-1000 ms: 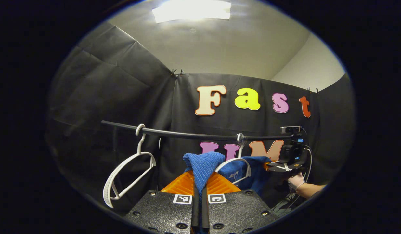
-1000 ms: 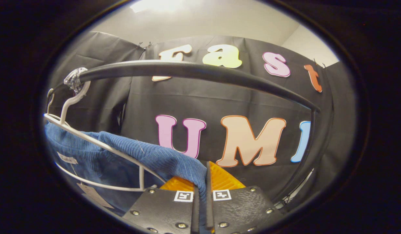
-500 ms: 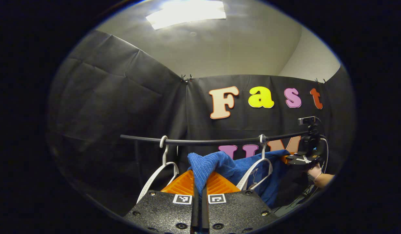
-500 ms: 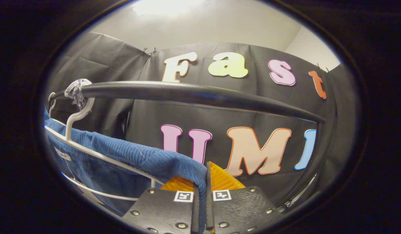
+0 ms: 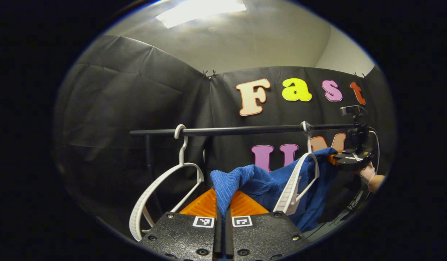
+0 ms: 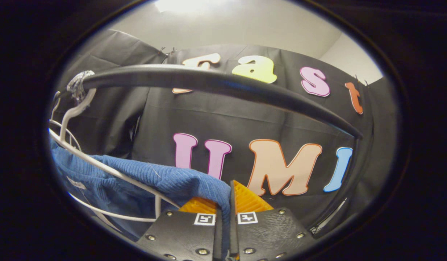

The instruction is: Grasp the clothes on the hanger with both hands and then place them into the laundry hamper below.

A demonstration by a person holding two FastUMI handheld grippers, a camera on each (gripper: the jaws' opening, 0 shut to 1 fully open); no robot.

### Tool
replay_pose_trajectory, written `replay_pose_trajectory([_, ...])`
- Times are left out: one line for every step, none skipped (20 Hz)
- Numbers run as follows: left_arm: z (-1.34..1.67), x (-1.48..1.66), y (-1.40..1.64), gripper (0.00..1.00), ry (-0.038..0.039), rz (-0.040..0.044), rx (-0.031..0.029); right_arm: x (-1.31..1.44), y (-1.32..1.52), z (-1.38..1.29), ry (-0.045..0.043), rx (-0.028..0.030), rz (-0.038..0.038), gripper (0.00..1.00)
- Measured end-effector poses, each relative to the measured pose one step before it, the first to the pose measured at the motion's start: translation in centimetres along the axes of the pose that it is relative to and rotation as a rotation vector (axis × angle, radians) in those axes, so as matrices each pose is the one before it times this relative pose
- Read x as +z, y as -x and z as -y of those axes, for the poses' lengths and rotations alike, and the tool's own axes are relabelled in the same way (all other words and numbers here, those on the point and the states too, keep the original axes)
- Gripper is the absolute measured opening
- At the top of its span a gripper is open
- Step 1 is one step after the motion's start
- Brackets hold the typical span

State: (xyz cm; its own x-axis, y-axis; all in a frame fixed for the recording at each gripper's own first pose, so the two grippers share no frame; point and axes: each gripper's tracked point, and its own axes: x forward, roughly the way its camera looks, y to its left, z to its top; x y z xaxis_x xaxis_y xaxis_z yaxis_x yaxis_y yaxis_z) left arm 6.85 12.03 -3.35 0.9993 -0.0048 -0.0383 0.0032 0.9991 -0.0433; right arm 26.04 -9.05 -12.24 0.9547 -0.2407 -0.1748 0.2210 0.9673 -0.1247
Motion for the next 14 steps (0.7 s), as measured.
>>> replay_pose_trajectory([0.017, -0.735, -0.603, 0.03, 0.02501, 0.00409, -0.00745, -0.516, -0.508, 0.163, -0.00333, -0.00618, -0.01182, 0.08])
replay_pose_trajectory([-0.068, -0.542, -0.676, 0.04, 0.03308, 0.00654, -0.00687, -0.557, -0.406, 0.104, -0.00405, -0.00528, -0.01298, 0.08])
replay_pose_trajectory([0.037, -0.890, -0.636, 0.04, 0.03094, -0.00760, -0.00751, -0.647, -0.449, 0.110, 0.00084, -0.00556, -0.01282, 0.03])
replay_pose_trajectory([0.043, -0.828, -0.504, 0.04, 0.02328, -0.01060, -0.00384, -0.849, -0.318, -0.003, 0.00670, -0.00428, -0.01847, 0.08])
replay_pose_trajectory([0.072, -0.798, -0.381, 0.04, 0.01385, -0.00654, -0.00575, -0.715, -0.282, 0.075, 0.01337, -0.00640, -0.01510, 0.08])
replay_pose_trajectory([0.158, -0.699, -0.337, 0.04, 0.00232, -0.00445, -0.00784, -0.719, -0.123, 0.170, 0.01910, -0.01030, -0.01080, 0.08])
replay_pose_trajectory([0.231, -0.772, -0.412, 0.04, -0.00529, -0.00474, -0.01163, -0.716, -0.304, 0.371, 0.00951, -0.00777, -0.01353, 0.08])
replay_pose_trajectory([0.193, -0.961, -0.381, 0.04, -0.00681, -0.01780, -0.00620, -0.794, -0.286, 0.121, -0.00347, -0.00051, -0.01431, 0.08])
replay_pose_trajectory([0.168, -1.084, -0.233, 0.04, -0.00234, -0.02005, -0.00538, -0.684, -0.090, 0.213, -0.00976, -0.00898, -0.01651, 0.08])
replay_pose_trajectory([0.113, -0.821, -0.131, 0.04, 0.00570, -0.01326, -0.00341, -1.001, -0.092, 0.179, -0.00628, -0.00717, -0.01998, 0.08])
replay_pose_trajectory([0.129, -0.821, -0.142, 0.04, 0.00978, -0.01365, -0.00223, -0.532, -0.049, 0.309, -0.00781, -0.00856, -0.01044, 0.08])
replay_pose_trajectory([0.193, -0.832, -0.214, 0.04, 0.00977, -0.01466, -0.00176, -0.592, 0.071, 0.416, -0.00535, -0.00855, -0.00813, 0.08])
replay_pose_trajectory([0.086, -0.733, -0.299, 0.04, 0.00947, -0.01064, -0.00487, -0.576, 0.136, 0.398, -0.00137, -0.00955, -0.00922, 0.08])
replay_pose_trajectory([0.057, -0.678, 0.017, 0.04, 0.00698, -0.01422, -0.00325, -0.804, 0.159, 0.327, 0.00014, -0.00815, -0.00605, 0.08])
